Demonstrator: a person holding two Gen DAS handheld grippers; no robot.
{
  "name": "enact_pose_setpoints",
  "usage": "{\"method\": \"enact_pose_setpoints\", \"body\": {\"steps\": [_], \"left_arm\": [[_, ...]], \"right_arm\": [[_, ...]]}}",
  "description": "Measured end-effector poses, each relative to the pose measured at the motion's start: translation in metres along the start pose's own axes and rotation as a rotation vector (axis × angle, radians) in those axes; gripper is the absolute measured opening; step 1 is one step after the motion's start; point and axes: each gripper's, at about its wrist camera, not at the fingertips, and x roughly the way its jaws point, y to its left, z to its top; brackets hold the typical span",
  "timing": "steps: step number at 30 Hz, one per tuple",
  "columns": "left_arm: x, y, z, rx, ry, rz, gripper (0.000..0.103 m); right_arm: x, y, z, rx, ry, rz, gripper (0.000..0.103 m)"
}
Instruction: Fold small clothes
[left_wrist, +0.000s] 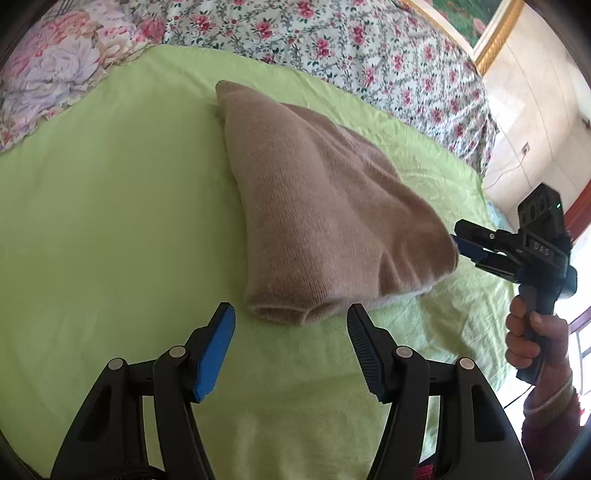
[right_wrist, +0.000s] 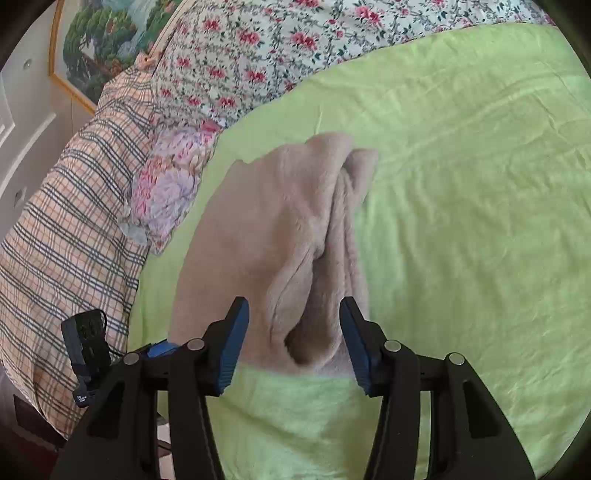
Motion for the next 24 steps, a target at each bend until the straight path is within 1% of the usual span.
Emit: {"method": "enact_pose_setpoints", "body": {"steps": [4,7,8,9,10,11,13,15,16,17,19,21,22,23,24], "left_arm": [[0.005,-0.009,-0.004,0.05,-0.021,0.081,0.064],[0.012,-0.011,-0.001,0.085,-0.043,0.164,0.063],[0.014,-0.01,-0.002,0.086,-0.043,0.179,0.063],[0.017,-0.009,0.0,0.083,-0.041,0.182,0.063],[0.018,-0.01,0.0,0.079,-0.043,0.184,0.063],[0.018,-0.011,0.0,0.077,-0.048,0.185,0.063],[0.021,-0.014,0.005,0.078,-0.065,0.196,0.063],[0.022,-0.021,0.011,0.088,-0.087,0.213,0.054],[0.022,-0.024,0.013,0.095,-0.098,0.224,0.04],[0.022,-0.026,0.016,0.086,-0.112,0.25,0.029],[0.022,-0.023,0.017,0.063,-0.118,0.297,0.021],[0.022,-0.019,0.015,0.062,-0.107,0.301,0.021],[0.021,-0.019,0.013,0.068,-0.102,0.309,0.019],[0.017,-0.02,0.01,0.077,-0.107,0.332,0.01],[0.011,-0.022,0.009,0.076,-0.12,0.348,0.009]], "right_arm": [[0.013,0.007,-0.009,-0.033,0.029,-0.018,0.052],[0.025,0.011,-0.013,-0.071,0.05,-0.043,0.052],[0.027,0.01,-0.013,-0.076,0.054,-0.045,0.048],[0.03,0.009,-0.012,-0.077,0.065,-0.045,0.024],[0.033,0.008,-0.01,-0.069,0.078,-0.032,0.009],[0.031,0.007,-0.008,-0.059,0.077,-0.011,0.006],[0.021,0.012,0.0,-0.047,0.042,0.066,0.006],[0.001,0.018,0.012,-0.038,-0.026,0.145,0.006],[-0.007,0.019,0.017,-0.035,-0.053,0.171,0.006],[-0.017,0.02,0.021,-0.034,-0.084,0.19,0.006],[-0.026,0.017,0.026,-0.032,-0.113,0.195,0.006],[-0.024,0.012,0.025,-0.012,-0.104,0.199,0.006],[-0.022,0.01,0.024,-0.007,-0.098,0.196,0.006],[-0.019,0.009,0.021,-0.004,-0.091,0.194,0.006],[-0.019,0.008,0.019,-0.003,-0.09,0.196,0.006]]}}
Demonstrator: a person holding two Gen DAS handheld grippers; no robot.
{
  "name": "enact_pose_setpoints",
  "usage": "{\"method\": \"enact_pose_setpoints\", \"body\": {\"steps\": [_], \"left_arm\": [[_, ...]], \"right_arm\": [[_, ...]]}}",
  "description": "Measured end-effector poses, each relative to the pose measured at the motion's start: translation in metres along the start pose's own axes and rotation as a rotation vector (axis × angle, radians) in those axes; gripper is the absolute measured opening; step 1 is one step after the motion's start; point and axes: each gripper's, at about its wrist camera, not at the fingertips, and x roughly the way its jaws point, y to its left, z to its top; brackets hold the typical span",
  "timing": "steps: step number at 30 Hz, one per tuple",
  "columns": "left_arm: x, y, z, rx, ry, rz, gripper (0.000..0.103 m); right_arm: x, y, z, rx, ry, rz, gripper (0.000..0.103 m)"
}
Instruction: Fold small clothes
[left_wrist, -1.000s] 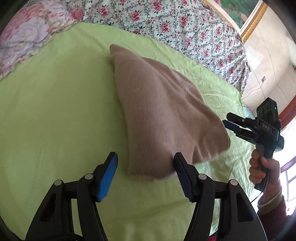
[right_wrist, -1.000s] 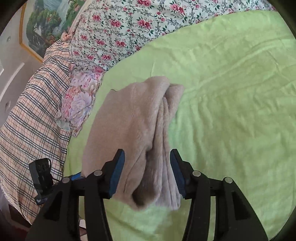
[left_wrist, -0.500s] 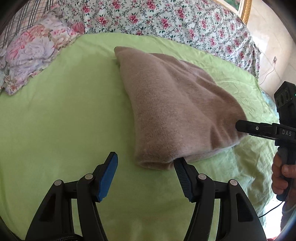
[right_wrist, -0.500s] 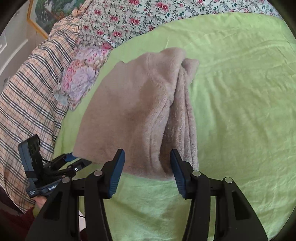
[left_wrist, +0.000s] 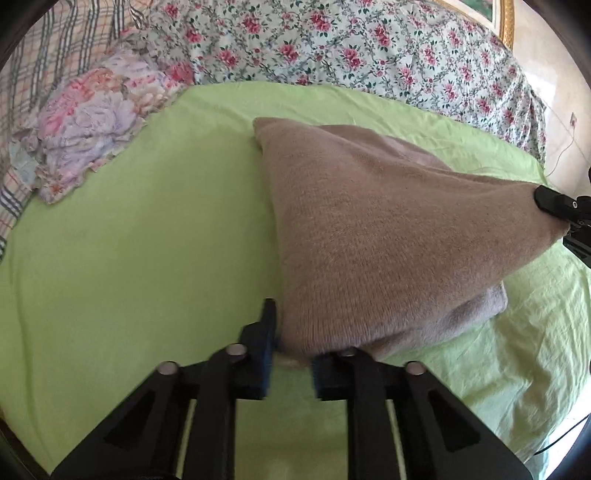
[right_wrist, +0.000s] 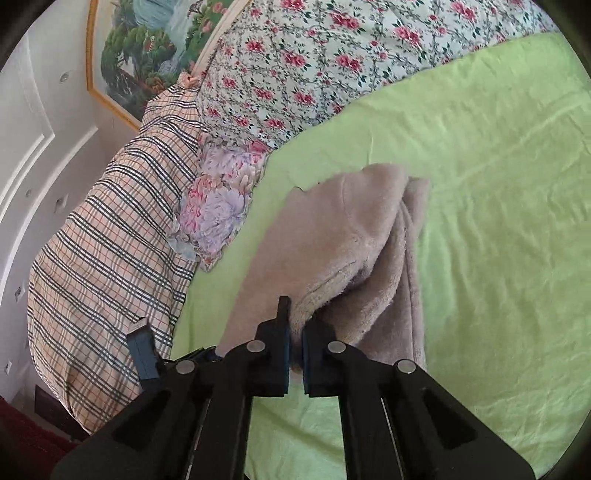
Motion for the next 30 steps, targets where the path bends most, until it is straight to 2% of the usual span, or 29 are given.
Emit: {"method": "enact_pose_setpoints", "body": {"steps": [3,5,7,10,15,19,26,29,30], "left_arm": [[-0.023,0.005,0.004,-0.035,-0.073,0.016,0.007],[-0.022,0.002,0.005,-0.022,-0.083,0.048,0.007],[-0.018,-0.001,0.003,-0.002,-0.071,0.08,0.006],[-0.027,-0.011,0.0,0.034,-0.097,0.085,0.005],[-0.001,-0.002,-0.013,-0.012,-0.004,0.062,0.005],[0.012,0.013,-0.022,-0.077,0.062,0.01,0.005],[0.008,0.017,-0.024,-0.077,0.08,-0.071,0.005],[-0.003,0.023,-0.021,-0.068,0.107,-0.163,0.006],[-0.01,0.025,-0.02,-0.064,0.104,-0.201,0.006]], "right_arm": [[0.0,-0.002,-0.005,-0.016,0.004,-0.017,0.006],[0.005,-0.004,-0.006,-0.022,0.019,-0.048,0.006],[0.009,-0.005,-0.01,-0.062,0.026,-0.108,0.006],[0.018,-0.01,-0.019,-0.11,0.066,-0.202,0.006],[0.041,-0.032,-0.037,-0.129,0.157,-0.309,0.006],[0.046,-0.037,-0.042,-0.135,0.18,-0.332,0.005],[0.042,-0.025,-0.045,-0.187,0.2,-0.405,0.006],[0.04,-0.025,-0.045,-0.168,0.221,-0.407,0.006],[0.037,-0.027,-0.044,-0.151,0.229,-0.399,0.012]]}}
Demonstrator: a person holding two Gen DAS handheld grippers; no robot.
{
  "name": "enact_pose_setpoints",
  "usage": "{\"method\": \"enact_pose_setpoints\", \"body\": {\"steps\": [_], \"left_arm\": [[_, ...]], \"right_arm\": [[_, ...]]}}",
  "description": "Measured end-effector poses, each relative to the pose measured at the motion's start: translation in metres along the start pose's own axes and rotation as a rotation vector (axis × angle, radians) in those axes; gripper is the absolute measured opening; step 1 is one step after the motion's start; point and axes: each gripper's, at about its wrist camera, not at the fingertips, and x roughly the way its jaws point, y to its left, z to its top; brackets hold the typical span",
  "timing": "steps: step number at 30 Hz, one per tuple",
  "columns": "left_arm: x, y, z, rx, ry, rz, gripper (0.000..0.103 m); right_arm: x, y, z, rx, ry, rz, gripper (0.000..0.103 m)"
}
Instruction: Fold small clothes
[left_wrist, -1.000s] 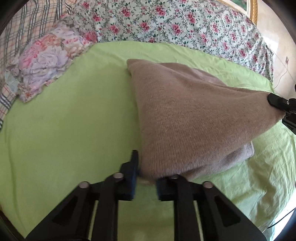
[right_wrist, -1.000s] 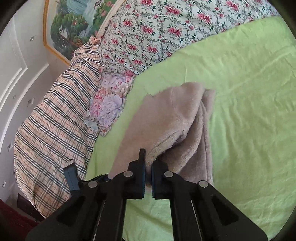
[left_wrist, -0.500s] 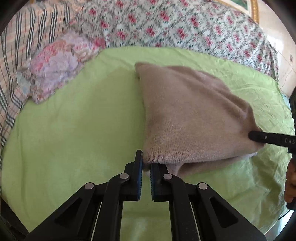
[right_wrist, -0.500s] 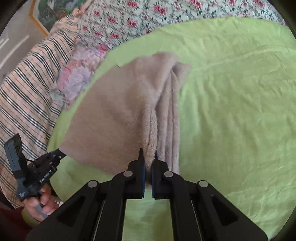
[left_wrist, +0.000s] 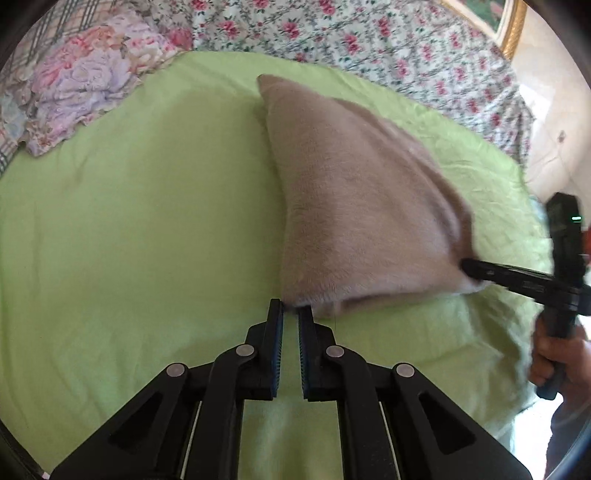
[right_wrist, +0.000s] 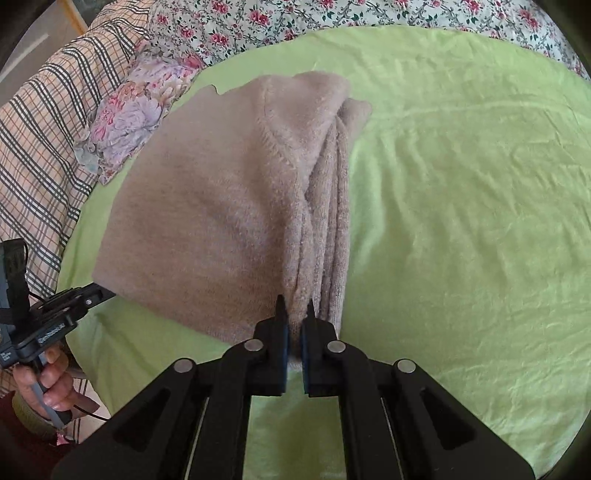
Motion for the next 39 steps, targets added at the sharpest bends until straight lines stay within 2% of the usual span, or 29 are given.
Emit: {"method": "enact_pose_setpoints", "body": {"steps": [1,4,8,12,16,17,20,22,24,28,32,36,39], "left_arm": [[-0.007,0.001,0.001,0.008,-0.005,-0.025,0.006],[-0.033,0.001,0.01,0.066,-0.058,-0.099,0.012],[-0.029,-0.004,0.038,0.09,-0.104,-0.152,0.013],[-0.008,-0.015,0.055,0.102,-0.106,-0.213,0.013],[0.024,-0.014,0.059,0.098,-0.035,-0.232,0.013],[0.033,-0.013,0.055,0.09,-0.013,-0.226,0.013],[0.048,-0.006,0.046,0.036,0.035,-0.254,0.011],[0.054,-0.006,0.041,0.007,0.05,-0.279,0.009],[0.059,-0.01,0.036,-0.008,0.066,-0.29,0.009],[0.059,-0.018,0.034,0.009,0.066,-0.266,0.009],[0.048,-0.021,0.04,0.024,0.08,-0.266,0.011],[0.018,-0.023,0.06,0.067,0.011,-0.271,0.016],[0.009,-0.018,0.083,0.068,-0.042,-0.265,0.017]], "right_arm": [[-0.005,-0.004,0.001,0.03,-0.004,0.025,0.016],[-0.029,-0.022,0.009,0.121,-0.082,0.127,0.038],[-0.03,-0.038,0.055,0.192,-0.179,0.191,0.043],[0.008,-0.046,0.109,0.252,-0.187,0.221,0.043],[0.053,-0.045,0.139,0.228,-0.11,0.176,0.041],[0.059,-0.041,0.142,0.212,-0.093,0.173,0.022],[0.041,-0.038,0.142,0.178,-0.163,0.149,0.008],[0.033,-0.044,0.139,0.184,-0.184,0.121,0.008],[0.05,-0.053,0.143,0.182,-0.148,0.073,0.008],[0.073,-0.059,0.138,0.2,-0.115,0.04,0.009],[0.044,-0.056,0.134,0.247,-0.172,0.019,0.015],[0.002,-0.039,0.12,0.207,-0.24,0.071,0.015],[-0.006,-0.014,0.106,0.159,-0.228,0.146,0.015]]}}
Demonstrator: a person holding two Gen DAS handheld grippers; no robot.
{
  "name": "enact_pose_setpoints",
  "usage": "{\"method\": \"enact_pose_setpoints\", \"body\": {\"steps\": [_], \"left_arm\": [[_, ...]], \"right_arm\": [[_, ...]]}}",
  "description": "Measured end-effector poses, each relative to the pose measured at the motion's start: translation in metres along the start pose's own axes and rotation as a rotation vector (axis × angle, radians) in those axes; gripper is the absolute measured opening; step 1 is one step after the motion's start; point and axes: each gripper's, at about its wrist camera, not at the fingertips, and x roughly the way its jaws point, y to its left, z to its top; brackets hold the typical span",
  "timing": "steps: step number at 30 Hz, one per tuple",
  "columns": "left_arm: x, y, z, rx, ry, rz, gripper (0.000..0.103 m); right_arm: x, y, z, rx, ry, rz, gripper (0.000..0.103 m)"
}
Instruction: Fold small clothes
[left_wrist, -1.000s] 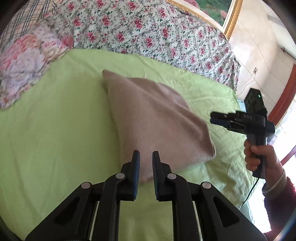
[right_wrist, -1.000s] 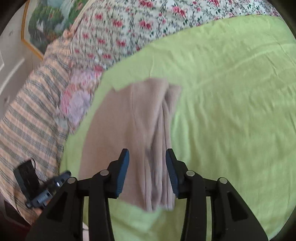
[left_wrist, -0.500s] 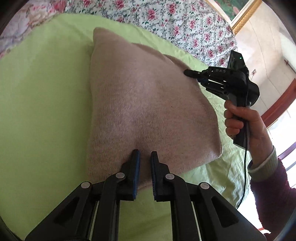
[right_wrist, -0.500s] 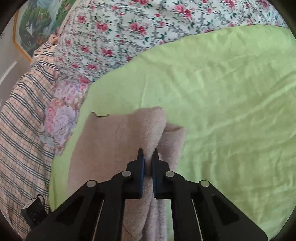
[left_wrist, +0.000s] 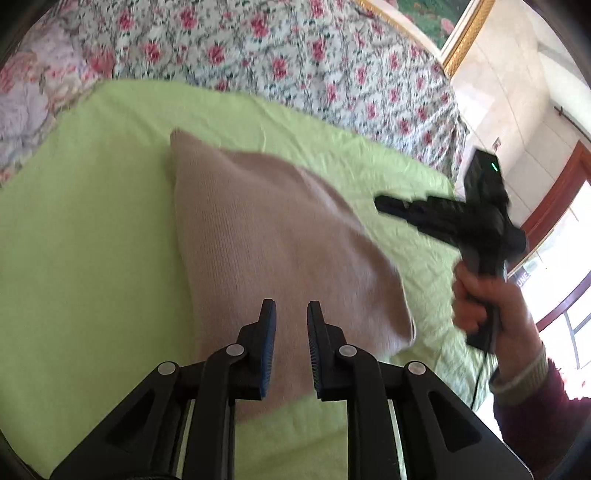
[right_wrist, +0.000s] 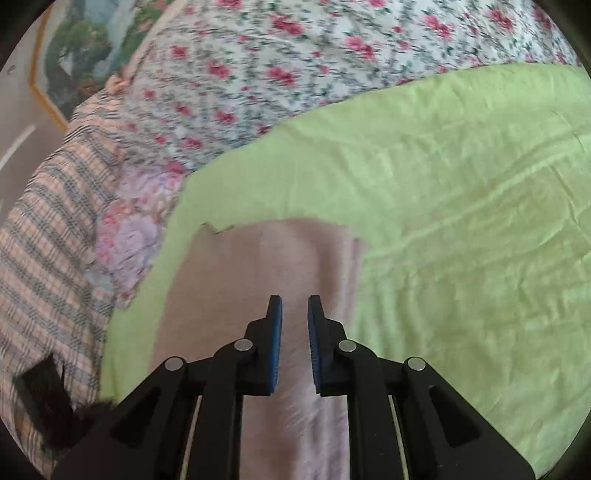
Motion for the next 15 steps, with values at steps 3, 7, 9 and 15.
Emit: {"method": "enact_pose_setpoints", "body": {"steps": [3,7,9,15], "left_arm": [[0.008,0.008,0.02,0.002,-0.023,0.019,0.017],[0.037,0.028,0.025,-0.041,0.044,0.006,0.012],[0.053,0.034,0.023,-0.05,0.077,0.001,0.006],[0.053,0.032,0.02,-0.075,0.058,0.001,0.004]], "right_arm": [[0.017,0.012,-0.022,-0.012,0.066,0.056,0.015],[0.048,-0.001,-0.045,-0.064,0.142,-0.08,0.011],[0.055,-0.012,-0.047,-0.077,0.135,-0.105,0.0],[0.054,-0.008,-0.043,-0.116,0.134,-0.136,0.0]]}}
